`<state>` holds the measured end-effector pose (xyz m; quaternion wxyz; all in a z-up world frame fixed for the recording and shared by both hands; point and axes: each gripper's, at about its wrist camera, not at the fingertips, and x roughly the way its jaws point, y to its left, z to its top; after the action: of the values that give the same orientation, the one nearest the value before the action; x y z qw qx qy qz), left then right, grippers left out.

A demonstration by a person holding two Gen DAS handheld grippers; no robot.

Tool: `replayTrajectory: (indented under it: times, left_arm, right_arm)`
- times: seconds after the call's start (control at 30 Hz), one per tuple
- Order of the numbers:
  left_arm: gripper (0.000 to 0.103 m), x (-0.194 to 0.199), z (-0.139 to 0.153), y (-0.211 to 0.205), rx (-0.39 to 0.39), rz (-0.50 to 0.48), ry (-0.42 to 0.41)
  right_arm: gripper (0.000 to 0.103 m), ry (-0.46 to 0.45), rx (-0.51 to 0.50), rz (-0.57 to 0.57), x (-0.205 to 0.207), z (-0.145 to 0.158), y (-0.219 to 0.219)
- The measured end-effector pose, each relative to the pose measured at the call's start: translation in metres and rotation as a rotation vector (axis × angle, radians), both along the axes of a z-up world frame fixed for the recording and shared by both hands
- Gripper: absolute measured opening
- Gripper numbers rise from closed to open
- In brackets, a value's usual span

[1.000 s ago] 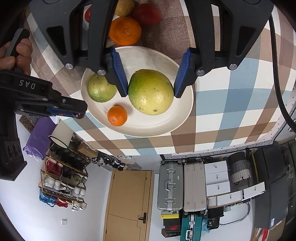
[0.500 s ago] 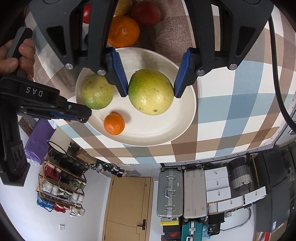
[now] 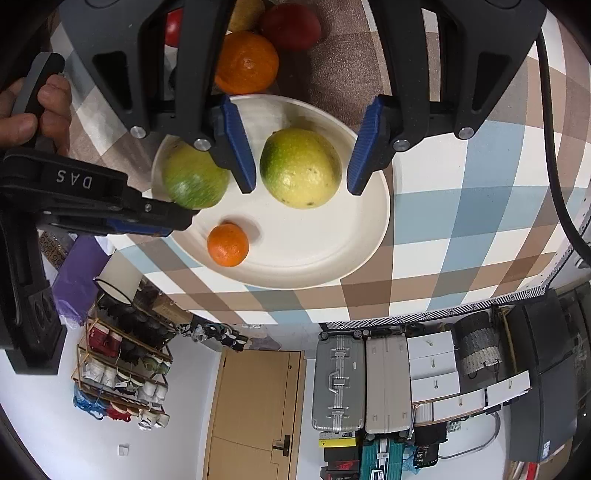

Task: Organize fruits
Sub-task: 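Carry the pomelo with the left tool while the right tool carries the cherry onto the plate, then open both tools to release the pomelo and cherry on the plate, then withdraw both tools back toward the remaining fruits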

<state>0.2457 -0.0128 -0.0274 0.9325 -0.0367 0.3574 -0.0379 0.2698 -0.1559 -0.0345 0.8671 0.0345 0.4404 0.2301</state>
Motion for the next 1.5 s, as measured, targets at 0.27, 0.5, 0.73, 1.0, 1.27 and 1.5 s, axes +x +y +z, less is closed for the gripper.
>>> replayTrajectory:
  times: [0.27, 0.5, 0.73, 1.0, 1.27, 1.5]
  left_arm:
    - [0.075, -0.012, 0.007, 0.012, -0.030, 0.033, -0.013]
    - [0.090, -0.039, 0.018, 0.020, -0.046, 0.048, -0.059]
    - [0.102, -0.068, 0.029, 0.023, -0.049, 0.067, -0.097]
    - [0.102, -0.094, 0.024, 0.021, -0.032, 0.061, -0.080]
    - [0.102, -0.115, 0.014, 0.017, -0.028, 0.047, -0.053]
    - [0.102, -0.116, 0.008, 0.015, -0.020, 0.032, -0.030]
  right_arm:
    - [0.054, -0.035, 0.000, -0.013, -0.012, 0.012, -0.009]
    - [0.093, -0.044, 0.014, -0.006, -0.030, 0.021, -0.023]
    - [0.102, -0.074, -0.027, 0.020, -0.055, 0.028, -0.026]
    - [0.102, -0.072, -0.055, 0.023, -0.073, 0.027, -0.027]
    - [0.102, -0.060, -0.072, 0.028, -0.084, 0.022, -0.029]
    - [0.102, -0.044, -0.085, 0.030, -0.093, 0.017, -0.031]
